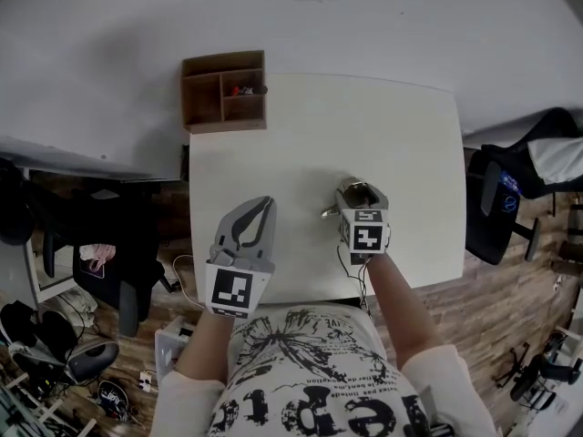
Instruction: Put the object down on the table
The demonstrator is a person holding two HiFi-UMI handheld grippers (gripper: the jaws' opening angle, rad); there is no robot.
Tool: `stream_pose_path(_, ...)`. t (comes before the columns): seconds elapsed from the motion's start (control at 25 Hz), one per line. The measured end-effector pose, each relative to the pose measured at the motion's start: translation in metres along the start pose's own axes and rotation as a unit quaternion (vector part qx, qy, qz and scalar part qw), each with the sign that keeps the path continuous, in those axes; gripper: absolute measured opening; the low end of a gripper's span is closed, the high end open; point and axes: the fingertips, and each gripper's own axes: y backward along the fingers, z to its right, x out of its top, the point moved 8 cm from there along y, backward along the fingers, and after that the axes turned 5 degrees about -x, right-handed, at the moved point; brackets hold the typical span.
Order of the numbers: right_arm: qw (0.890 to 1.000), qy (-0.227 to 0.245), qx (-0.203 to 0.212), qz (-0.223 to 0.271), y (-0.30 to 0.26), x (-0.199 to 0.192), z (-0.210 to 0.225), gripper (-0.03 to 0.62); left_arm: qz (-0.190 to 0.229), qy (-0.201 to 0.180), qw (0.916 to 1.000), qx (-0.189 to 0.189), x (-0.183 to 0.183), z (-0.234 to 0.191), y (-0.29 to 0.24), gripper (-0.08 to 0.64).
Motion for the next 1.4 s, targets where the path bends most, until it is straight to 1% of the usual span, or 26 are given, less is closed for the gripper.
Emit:
stream_pose_path(0.12, 1.0, 0.005, -0.006, -0.01, -0.002, 0.002, -0.002, 0.287, 0.006, -0.004, 1.0, 0.004, -0.003, -0.004, -0.001, 0.012)
stream_pose_path(0.28, 1.0, -0.008, -0.008, -0.025, -0.001, 0.003, -0.001, 0.296, 0.019, -0.01, 0.9998, 0.005, -0.008, -0.005, -0.002, 0.012)
stream_pose_path(0.4, 1.0, -0.008, 0.002, -0.03, 0.0, 0.006, -0.002, 0.31, 0.022, -0.007, 0.9997, 0.009, -0.007, -0.003, -0.002, 0.012)
stream_pose_path(0.52, 1.0, 0.004, 0.019, -0.002, 0.012, 0.012, -0.006, 0.333, 0.015, 0.003, 0.9997, 0.019, -0.005, 0.001, 0.001, 0.012)
stream_pose_path(0.68, 0.997, 0.021, 0.037, 0.062, 0.046, 0.034, -0.007, 0.331, 0.031, 0.001, 0.9989, 0.035, 0.0, 0.009, 0.002, 0.012)
stream_pose_path(0.76, 0.994, 0.028, 0.042, 0.099, 0.065, 0.045, -0.003, 0.304, 0.036, -0.003, 0.9986, 0.038, 0.006, 0.015, 0.003, 0.012)
stream_pose_path(0.84, 0.99, 0.035, 0.049, 0.131, 0.084, 0.053, 0.0, 0.298, 0.044, -0.007, 0.998, 0.045, 0.014, 0.022, 0.005, 0.012)
stream_pose_path(0.96, 0.981, 0.032, 0.059, 0.18, 0.11, 0.062, 0.011, 0.261, 0.061, -0.011, 0.9966, 0.054, 0.028, 0.035, 0.009, 0.012)
stream_pose_path(1.12, 0.969, 0.014, 0.074, 0.234, 0.137, 0.07, 0.03, 0.155, 0.087, -0.015, 0.9945, 0.056, 0.049, 0.058, 0.016, 0.012)
stream_pose_path(1.24, 0.957, 0.005, 0.084, 0.276, 0.159, 0.077, 0.042, 0.078, 0.096, -0.021, 0.9931, 0.064, 0.061, 0.07, 0.02, 0.012)
stream_pose_path(1.28, 0.953, 0.004, 0.088, 0.289, 0.168, 0.079, 0.045, 0.058, 0.096, -0.023, 0.9929, 0.066, 0.064, 0.074, 0.021, 0.012)
stream_pose_path(1.4, 0.939, 0.006, 0.097, 0.33, 0.196, 0.087, 0.056, 0.025, 0.092, -0.024, 0.9927, 0.074, 0.078, 0.084, 0.024, 0.012)
